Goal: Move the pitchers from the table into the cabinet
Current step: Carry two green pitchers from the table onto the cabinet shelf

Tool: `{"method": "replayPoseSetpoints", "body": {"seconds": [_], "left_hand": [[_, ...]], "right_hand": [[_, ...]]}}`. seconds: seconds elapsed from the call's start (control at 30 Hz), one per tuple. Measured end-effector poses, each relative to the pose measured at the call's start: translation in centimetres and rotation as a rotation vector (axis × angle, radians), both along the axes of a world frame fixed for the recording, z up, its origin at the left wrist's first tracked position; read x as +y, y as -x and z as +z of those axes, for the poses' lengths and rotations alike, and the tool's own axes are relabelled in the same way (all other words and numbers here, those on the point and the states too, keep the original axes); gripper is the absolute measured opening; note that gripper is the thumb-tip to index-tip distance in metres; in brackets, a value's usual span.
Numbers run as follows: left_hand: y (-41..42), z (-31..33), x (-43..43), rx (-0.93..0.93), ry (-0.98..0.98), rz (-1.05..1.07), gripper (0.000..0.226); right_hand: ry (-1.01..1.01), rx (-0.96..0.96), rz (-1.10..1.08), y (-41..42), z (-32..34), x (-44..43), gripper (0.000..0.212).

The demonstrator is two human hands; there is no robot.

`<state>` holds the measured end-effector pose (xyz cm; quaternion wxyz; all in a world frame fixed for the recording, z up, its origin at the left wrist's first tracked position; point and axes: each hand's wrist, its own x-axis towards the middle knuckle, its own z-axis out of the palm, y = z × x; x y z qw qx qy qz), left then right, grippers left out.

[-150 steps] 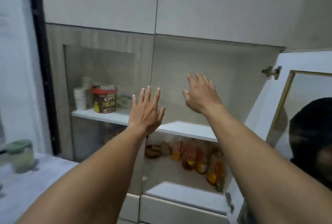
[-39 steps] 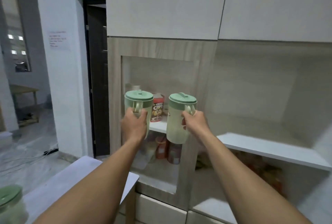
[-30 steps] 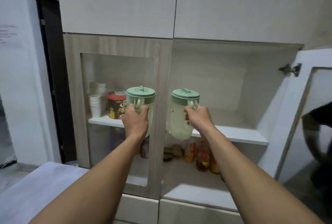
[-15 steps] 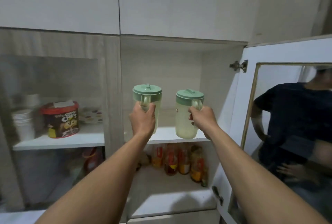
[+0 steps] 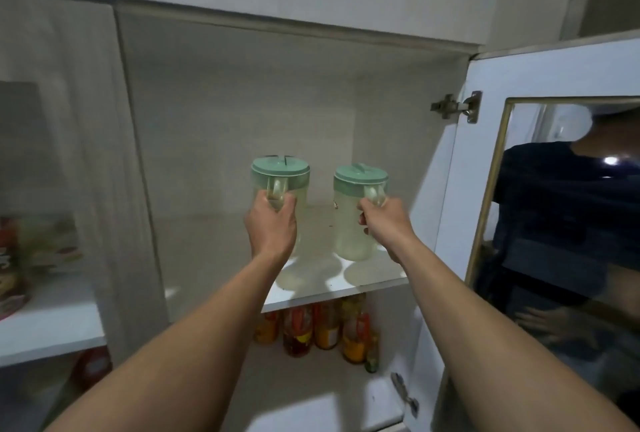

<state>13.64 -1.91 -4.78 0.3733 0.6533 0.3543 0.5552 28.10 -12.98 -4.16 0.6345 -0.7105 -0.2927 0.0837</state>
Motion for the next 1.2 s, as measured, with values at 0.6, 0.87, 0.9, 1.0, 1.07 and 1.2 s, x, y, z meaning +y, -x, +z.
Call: {"method": "replayPoseSetpoints", "body": {"seconds": [0.6, 0.87, 0.9, 1.0, 1.07, 1.2], "left_hand": [[-21.7, -8.3, 17.9, 0.098, 0.021, 0.122, 0.024], [-27.7, -10.1, 22.5, 0.055, 0.022, 0.088, 0.016], [-28.4, -10.1, 23.0, 0.049, 0.035, 0.082, 0.017], [-30.0, -9.9, 24.4, 0.040, 0.064, 0.061, 0.017], [-30.6, -9.7, 25.1, 0.052, 0.074, 0.056, 0.018], [-31.6, -9.6, 26.3, 0.070, 0.083, 0.058, 0.018]], "right_hand": [[0.047, 0.086, 0.033, -22.4, -8.5, 20.6, 0.016], [0.067, 0.077, 0.071, -27.7, -9.4, 25.9, 0.015], [0.070, 0.079, 0.075, -28.3, -9.5, 26.5, 0.015], [0.083, 0.070, 0.082, -29.6, -9.4, 27.9, 0.017], [0.093, 0.073, 0.092, -30.4, -9.4, 28.8, 0.019], [0.123, 0.048, 0.107, -31.7, -9.5, 30.3, 0.035]]}}
